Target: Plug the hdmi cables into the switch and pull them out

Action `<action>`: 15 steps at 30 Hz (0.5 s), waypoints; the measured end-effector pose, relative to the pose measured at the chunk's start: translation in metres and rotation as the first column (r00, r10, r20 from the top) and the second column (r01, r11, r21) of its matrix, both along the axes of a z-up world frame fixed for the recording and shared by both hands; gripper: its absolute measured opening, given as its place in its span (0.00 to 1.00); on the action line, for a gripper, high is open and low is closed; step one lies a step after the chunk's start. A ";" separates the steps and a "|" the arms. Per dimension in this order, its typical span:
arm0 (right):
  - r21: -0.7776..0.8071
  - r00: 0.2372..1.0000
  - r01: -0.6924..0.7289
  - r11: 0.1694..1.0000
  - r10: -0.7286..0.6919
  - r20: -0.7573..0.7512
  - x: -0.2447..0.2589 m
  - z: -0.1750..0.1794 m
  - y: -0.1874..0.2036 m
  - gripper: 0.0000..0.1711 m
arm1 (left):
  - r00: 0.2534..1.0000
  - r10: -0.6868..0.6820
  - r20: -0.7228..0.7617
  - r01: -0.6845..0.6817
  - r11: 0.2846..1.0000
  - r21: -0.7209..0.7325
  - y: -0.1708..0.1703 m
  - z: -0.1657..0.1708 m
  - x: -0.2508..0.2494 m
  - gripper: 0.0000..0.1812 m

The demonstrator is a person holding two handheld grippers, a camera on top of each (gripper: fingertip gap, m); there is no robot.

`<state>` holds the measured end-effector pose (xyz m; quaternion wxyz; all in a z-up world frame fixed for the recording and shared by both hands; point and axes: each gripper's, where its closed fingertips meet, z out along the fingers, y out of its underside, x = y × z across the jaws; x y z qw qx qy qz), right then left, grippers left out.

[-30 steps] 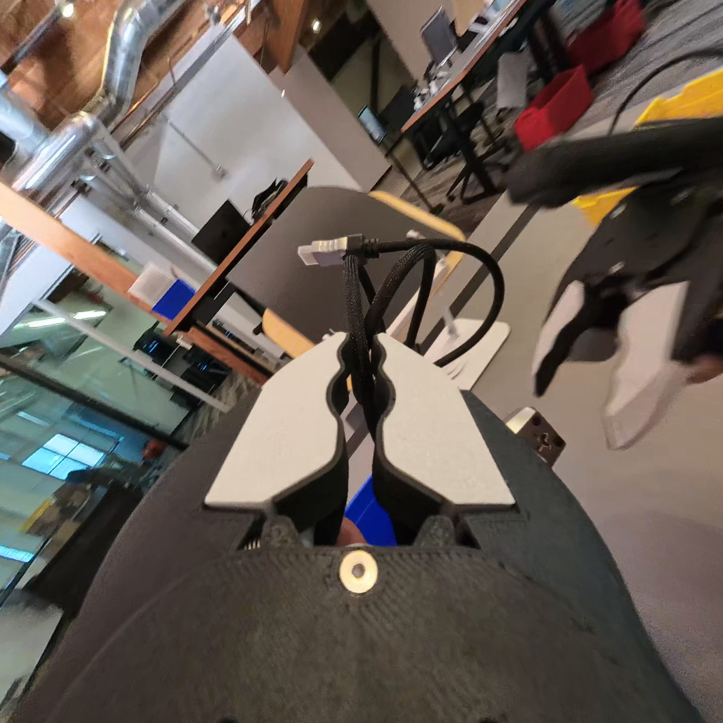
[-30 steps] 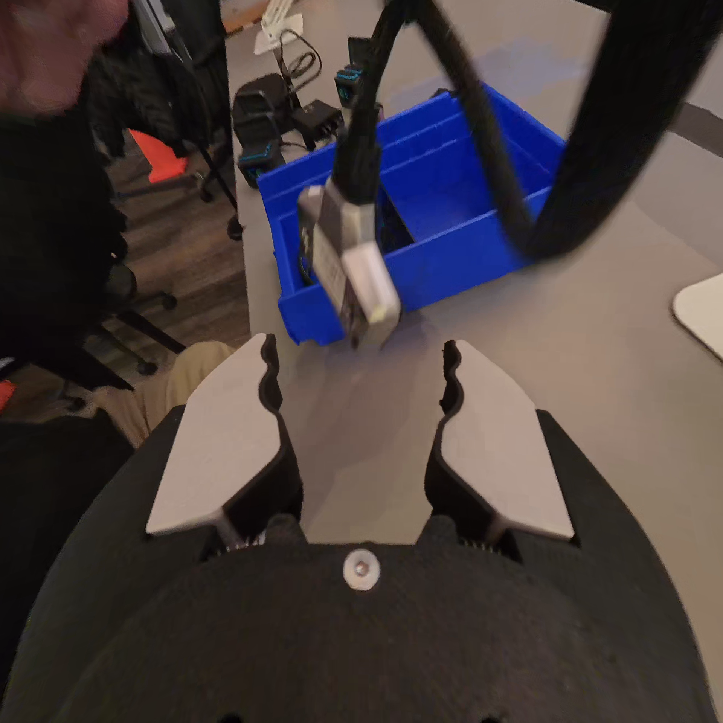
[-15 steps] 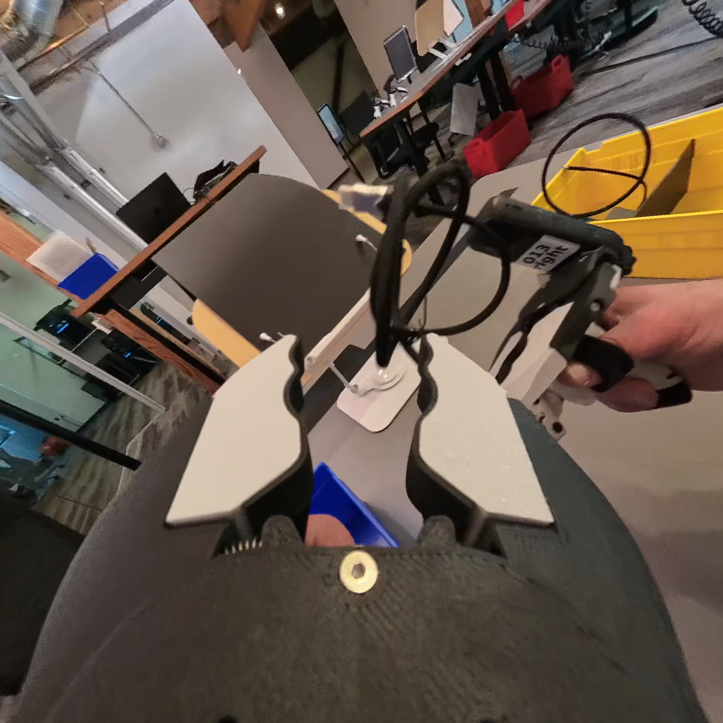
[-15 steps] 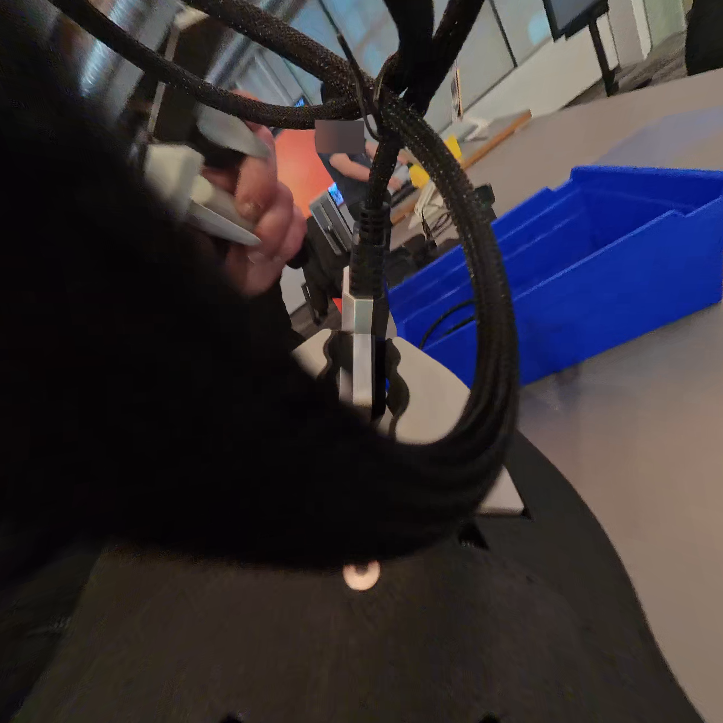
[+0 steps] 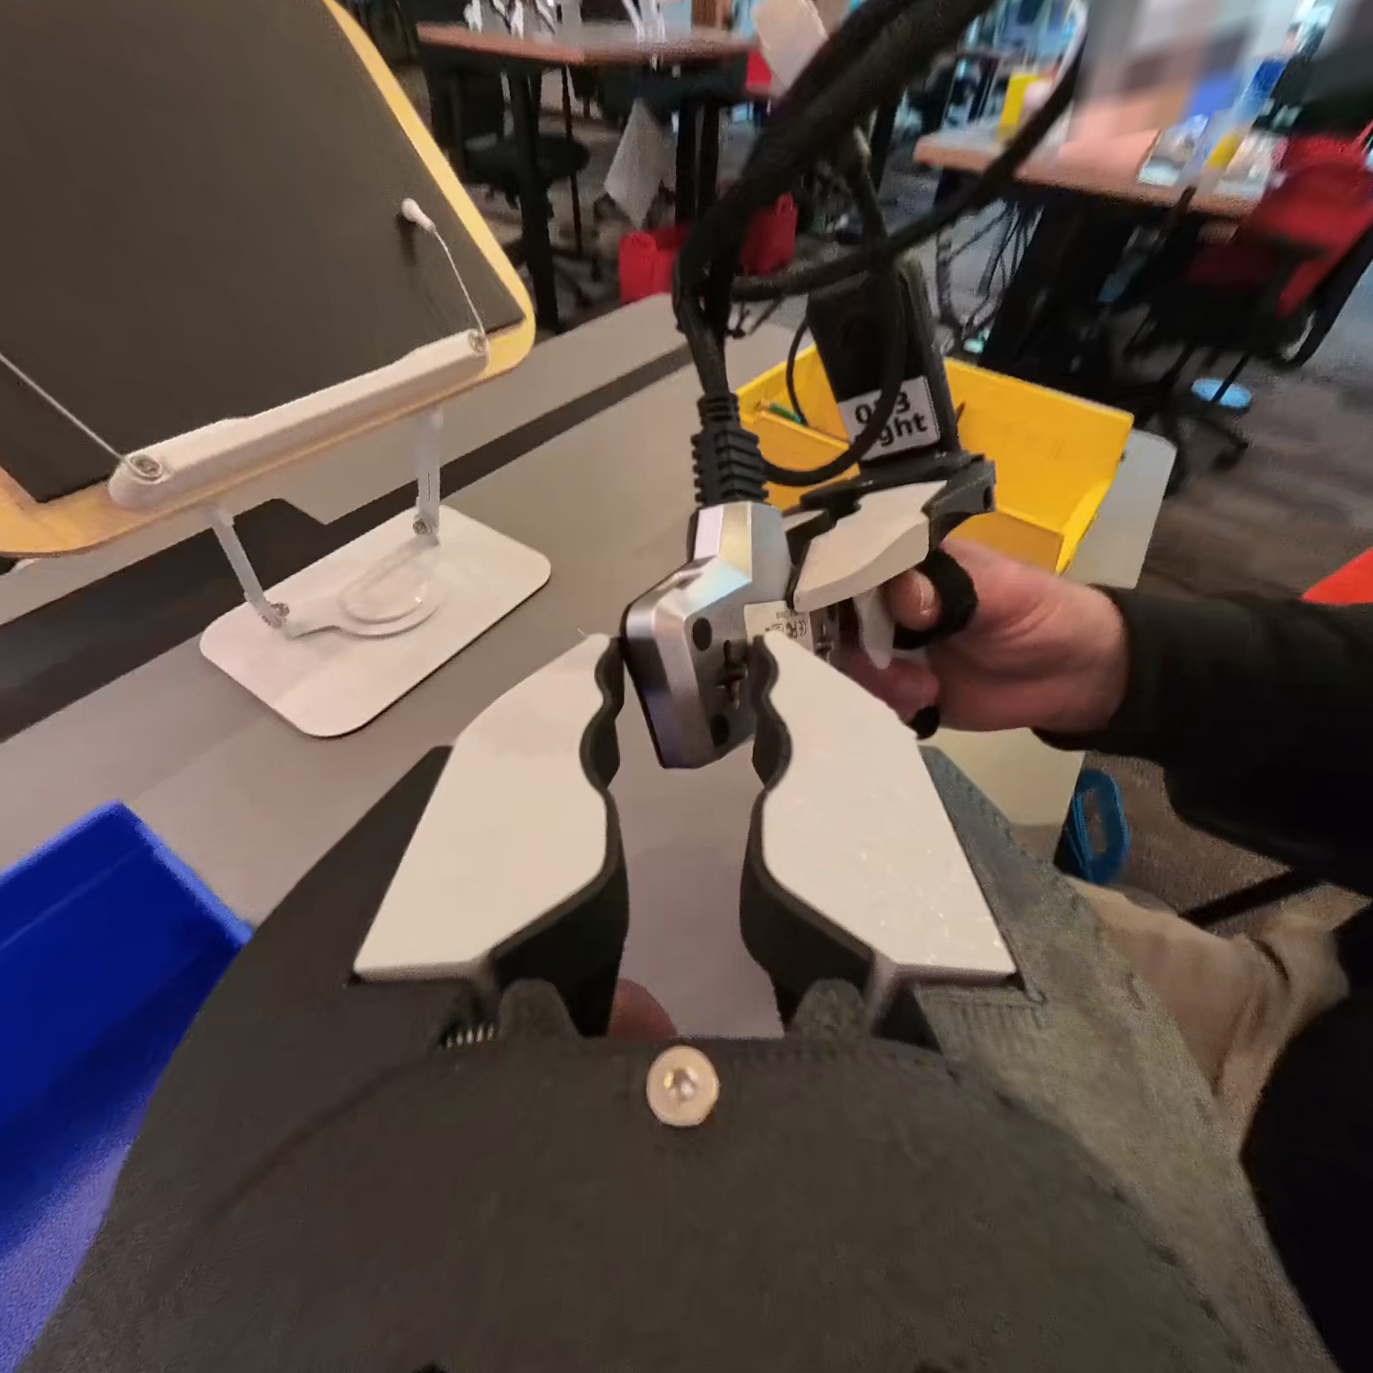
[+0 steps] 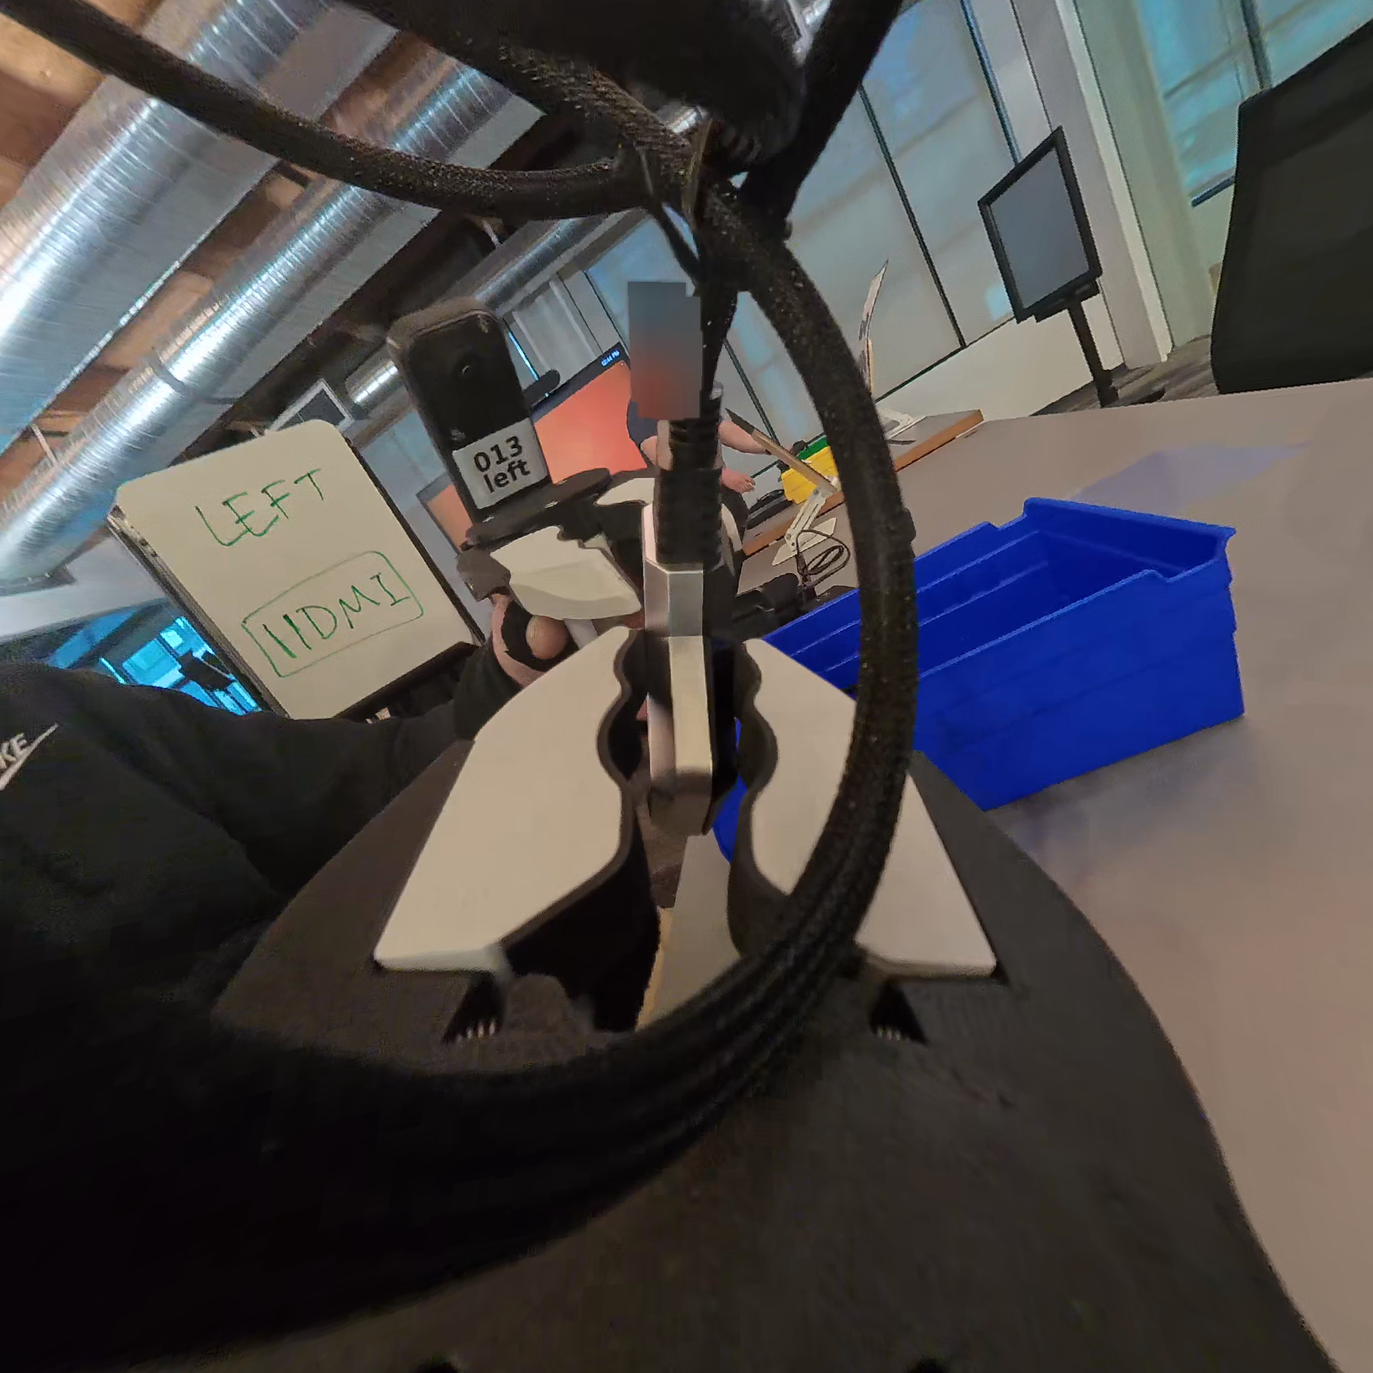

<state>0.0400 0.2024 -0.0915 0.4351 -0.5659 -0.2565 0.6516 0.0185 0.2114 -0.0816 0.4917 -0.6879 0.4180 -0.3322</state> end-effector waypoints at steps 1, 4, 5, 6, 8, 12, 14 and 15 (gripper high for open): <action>0.004 1.000 0.005 1.000 -0.005 0.017 0.001 -0.001 0.001 0.12 | 1.000 0.010 0.010 -0.010 1.000 0.019 0.000 0.001 0.001 0.17; 0.003 0.999 0.005 1.000 -0.005 0.051 0.001 -0.005 0.003 0.16 | 1.000 0.023 -0.020 -0.020 0.990 0.140 -0.004 0.005 0.006 0.15; -0.004 0.999 0.005 1.000 -0.005 0.052 0.002 -0.005 0.004 0.19 | 0.999 0.019 -0.029 -0.013 0.985 0.172 -0.007 0.006 0.008 0.14; -0.007 0.999 0.012 1.000 -0.011 0.052 0.002 -0.006 0.005 0.21 | 0.999 0.025 -0.044 -0.015 0.977 0.211 -0.008 0.007 0.010 0.13; -0.010 0.997 0.038 0.999 -0.037 0.062 0.002 -0.006 0.008 0.24 | 0.996 0.051 -0.076 -0.026 0.954 0.298 -0.010 0.008 0.010 0.13; -0.081 0.996 0.067 0.994 -0.063 0.055 0.004 -0.006 0.013 0.30 | 0.984 0.115 -0.134 -0.041 0.887 0.460 -0.013 0.012 0.012 0.12; -0.121 0.997 0.059 0.991 -0.054 0.046 0.005 -0.008 0.015 0.34 | 0.977 0.148 -0.156 -0.044 0.848 0.529 -0.015 0.013 0.014 0.12; -0.136 0.996 0.069 0.988 -0.062 0.060 0.006 -0.011 0.017 0.36 | 0.974 0.158 -0.162 -0.043 0.832 0.553 -0.016 0.014 0.015 0.12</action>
